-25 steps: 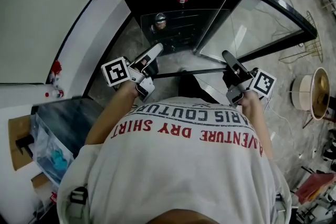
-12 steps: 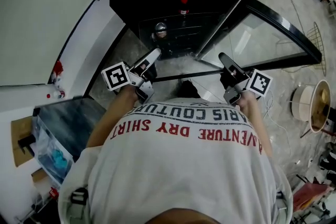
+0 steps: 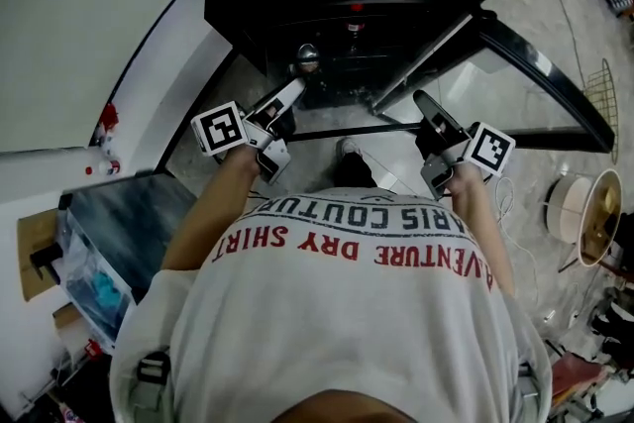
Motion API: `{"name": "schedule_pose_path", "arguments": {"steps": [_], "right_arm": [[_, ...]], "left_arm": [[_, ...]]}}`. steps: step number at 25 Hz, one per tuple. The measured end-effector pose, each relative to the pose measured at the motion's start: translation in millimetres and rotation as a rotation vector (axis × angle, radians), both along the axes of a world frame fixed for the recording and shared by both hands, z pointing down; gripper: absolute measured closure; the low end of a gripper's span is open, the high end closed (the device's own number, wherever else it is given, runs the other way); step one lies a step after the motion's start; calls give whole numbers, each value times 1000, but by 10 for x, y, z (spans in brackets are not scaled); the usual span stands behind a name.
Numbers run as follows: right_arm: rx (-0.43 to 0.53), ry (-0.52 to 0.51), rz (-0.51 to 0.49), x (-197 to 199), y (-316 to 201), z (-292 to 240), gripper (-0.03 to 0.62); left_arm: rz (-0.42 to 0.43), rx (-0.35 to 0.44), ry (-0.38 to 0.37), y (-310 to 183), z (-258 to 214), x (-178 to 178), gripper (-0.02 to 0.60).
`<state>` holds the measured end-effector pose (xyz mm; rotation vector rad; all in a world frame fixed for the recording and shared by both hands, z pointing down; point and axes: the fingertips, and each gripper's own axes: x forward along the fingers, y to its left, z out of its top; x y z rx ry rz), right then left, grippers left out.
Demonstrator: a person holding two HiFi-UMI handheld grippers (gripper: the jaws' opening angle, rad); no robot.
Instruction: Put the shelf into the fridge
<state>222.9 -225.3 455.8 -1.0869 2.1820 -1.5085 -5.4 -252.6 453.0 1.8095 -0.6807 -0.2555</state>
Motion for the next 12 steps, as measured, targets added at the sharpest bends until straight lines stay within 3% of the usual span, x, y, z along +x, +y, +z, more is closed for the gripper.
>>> {"name": "schedule_pose_path", "arguments": {"steps": [12], "right_arm": [[-24, 1, 0, -30, -315, 145, 546]], "left_arm": [[-40, -39, 28, -244, 82, -26, 526]]}}
